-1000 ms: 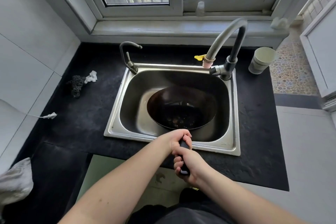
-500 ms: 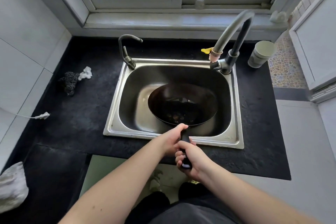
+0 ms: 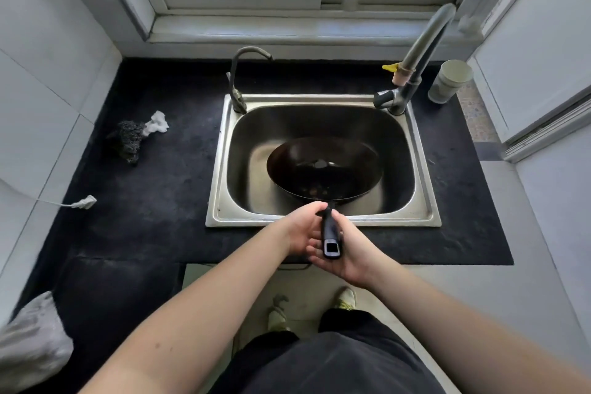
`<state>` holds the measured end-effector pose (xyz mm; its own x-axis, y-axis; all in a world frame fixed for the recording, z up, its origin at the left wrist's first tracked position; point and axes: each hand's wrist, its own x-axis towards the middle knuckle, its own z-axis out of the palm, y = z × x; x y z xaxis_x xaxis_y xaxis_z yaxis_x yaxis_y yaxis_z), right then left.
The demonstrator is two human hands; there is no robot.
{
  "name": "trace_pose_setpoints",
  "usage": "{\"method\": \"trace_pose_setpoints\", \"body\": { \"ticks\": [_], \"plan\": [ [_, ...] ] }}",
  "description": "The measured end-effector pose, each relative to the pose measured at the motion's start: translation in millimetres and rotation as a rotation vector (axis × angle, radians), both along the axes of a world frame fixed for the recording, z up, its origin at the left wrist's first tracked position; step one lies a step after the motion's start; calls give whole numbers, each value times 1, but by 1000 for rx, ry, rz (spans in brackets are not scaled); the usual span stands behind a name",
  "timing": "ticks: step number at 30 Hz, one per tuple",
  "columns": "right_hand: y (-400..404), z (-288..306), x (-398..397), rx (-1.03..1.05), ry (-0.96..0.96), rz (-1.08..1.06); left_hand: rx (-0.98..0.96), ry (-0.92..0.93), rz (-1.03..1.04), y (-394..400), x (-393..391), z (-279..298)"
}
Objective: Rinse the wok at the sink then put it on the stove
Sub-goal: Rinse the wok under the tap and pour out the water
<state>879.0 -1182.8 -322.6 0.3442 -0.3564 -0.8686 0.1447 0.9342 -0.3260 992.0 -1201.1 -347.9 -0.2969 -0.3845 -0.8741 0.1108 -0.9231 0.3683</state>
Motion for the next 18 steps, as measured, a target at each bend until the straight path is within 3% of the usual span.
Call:
{"method": "trace_pose_setpoints", "body": {
  "ticks": [4, 7, 10, 14, 18],
  "plan": [
    [4, 7, -21, -44, 97, 215, 61, 145, 42, 2, 3, -5],
    [5, 17, -43, -135, 292, 351, 73, 170, 125, 6, 2, -12],
    [8, 21, -58, -251, 433, 254, 67, 215, 280, 14, -4, -12],
    [14, 20, -64, -344, 400, 53, 127, 310, 513, 19, -11, -13],
    [10, 17, -63, -417, 341, -84, 161, 332, 468, 15, -8, -12]
  ]
}}
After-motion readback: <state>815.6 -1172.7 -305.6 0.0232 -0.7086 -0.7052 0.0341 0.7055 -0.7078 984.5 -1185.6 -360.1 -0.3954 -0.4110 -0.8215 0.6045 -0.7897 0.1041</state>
